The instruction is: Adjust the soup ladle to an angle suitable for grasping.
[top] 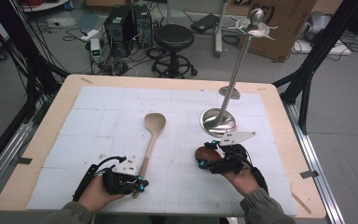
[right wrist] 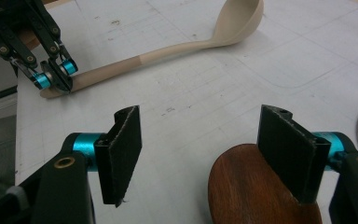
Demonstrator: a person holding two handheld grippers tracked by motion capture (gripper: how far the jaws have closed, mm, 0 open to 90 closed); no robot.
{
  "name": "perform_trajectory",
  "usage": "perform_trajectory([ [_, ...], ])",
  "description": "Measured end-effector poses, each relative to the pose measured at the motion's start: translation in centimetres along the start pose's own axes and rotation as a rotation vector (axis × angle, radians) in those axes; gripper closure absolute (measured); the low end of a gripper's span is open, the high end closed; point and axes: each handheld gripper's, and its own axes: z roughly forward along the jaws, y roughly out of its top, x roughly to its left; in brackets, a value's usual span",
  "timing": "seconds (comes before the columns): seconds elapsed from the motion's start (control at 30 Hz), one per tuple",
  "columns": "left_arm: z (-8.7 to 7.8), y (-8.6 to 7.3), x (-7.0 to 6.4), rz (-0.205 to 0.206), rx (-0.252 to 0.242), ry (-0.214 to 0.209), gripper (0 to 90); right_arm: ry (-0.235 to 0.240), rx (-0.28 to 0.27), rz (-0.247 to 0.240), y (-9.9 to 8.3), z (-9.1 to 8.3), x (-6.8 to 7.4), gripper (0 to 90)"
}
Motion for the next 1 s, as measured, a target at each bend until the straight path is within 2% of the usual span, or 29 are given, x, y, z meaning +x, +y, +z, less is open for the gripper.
perform_trajectory([
  [0.27, 0.2, 0.0, -0.1, 0.002, 0.003, 0.002, 87.5, 0.002, -0.002, -0.006, 0.0, 0.1, 0.0, 29.8],
  [0.47, 0.1, 0.0, -0.1, 0.0, -0.006, -0.001, 83.4, 0.001, 0.003, -0.003, 0.0, 0.2, 0.0, 29.8],
  [0.77, -0.6, -0.2, 0.2, -0.031, -0.044, 0.025, 80.8, -0.002, 0.007, -0.006, 0.0, 0.4, 0.1, 30.0],
  [0.9, -0.9, -0.3, 0.4, -0.041, -0.054, 0.035, 79.5, -0.018, -0.013, 0.0, 0.4, 0.9, -0.2, 32.2],
  [1.0, -1.1, -0.4, 0.5, -0.048, -0.067, 0.039, 78.1, -0.027, -0.043, 0.025, 1.0, 1.5, -0.7, 34.1],
])
